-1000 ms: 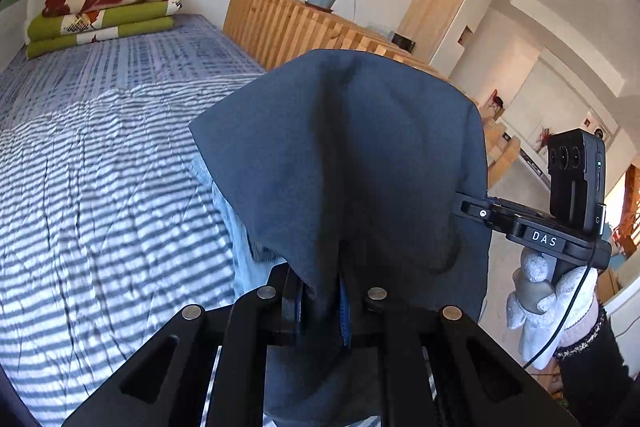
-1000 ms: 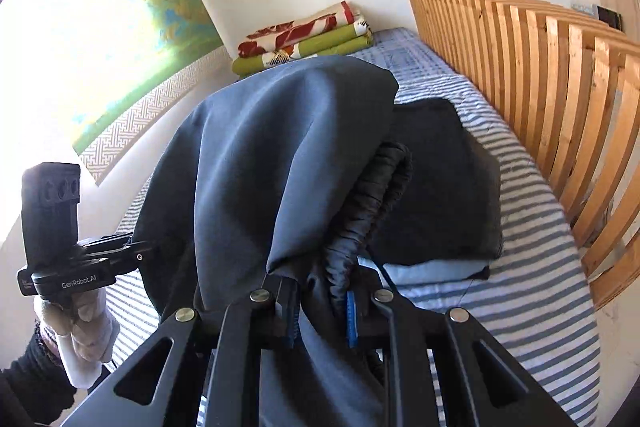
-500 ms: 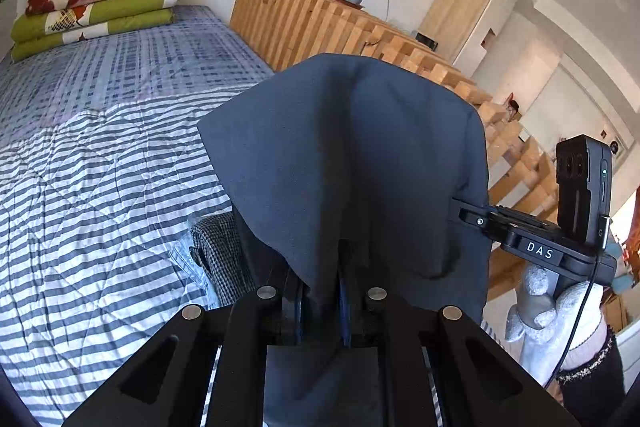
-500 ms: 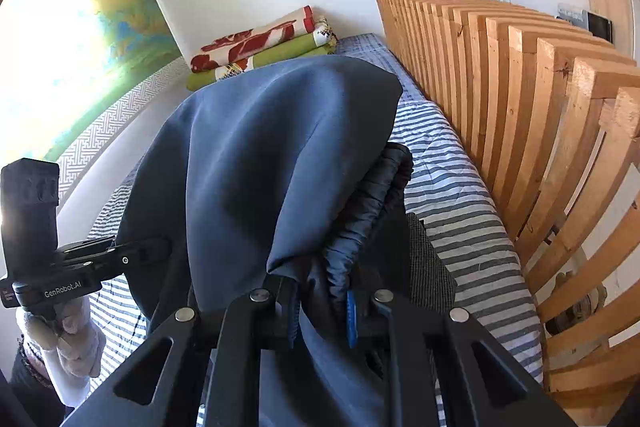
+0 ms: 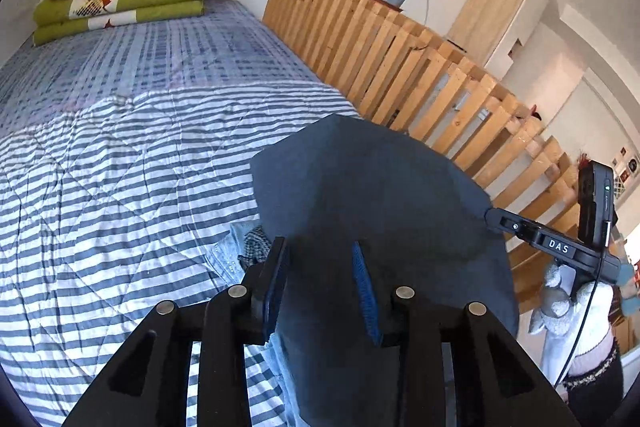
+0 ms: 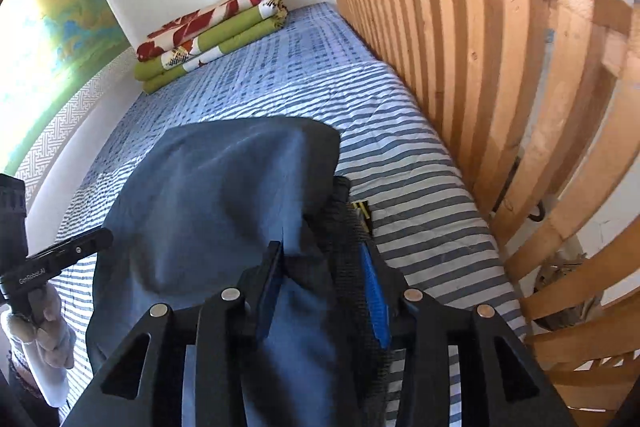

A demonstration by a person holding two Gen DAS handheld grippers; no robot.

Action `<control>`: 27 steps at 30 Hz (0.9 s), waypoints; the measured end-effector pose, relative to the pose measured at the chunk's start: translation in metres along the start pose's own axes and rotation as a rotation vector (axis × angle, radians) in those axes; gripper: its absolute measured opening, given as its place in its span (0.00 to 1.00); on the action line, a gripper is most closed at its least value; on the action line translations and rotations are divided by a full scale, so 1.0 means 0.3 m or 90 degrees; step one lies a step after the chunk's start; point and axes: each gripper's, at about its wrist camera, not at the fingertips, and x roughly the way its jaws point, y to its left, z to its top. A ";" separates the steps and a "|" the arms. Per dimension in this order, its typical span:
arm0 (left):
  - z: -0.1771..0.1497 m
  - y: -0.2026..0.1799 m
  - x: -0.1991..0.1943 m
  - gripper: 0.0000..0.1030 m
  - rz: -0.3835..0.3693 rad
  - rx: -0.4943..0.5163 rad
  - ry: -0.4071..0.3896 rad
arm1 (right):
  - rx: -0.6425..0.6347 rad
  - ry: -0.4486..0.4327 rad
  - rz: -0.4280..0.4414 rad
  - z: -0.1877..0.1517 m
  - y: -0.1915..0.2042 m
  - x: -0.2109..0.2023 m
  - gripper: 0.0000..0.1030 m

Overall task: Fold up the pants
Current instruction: 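Lift the folded pants with both grippers and carry them over the clothes stack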

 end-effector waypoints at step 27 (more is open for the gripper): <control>-0.205 -0.120 -0.121 0.33 -0.037 0.055 0.026 | -0.095 -0.057 -0.020 -0.232 0.182 -0.233 0.34</control>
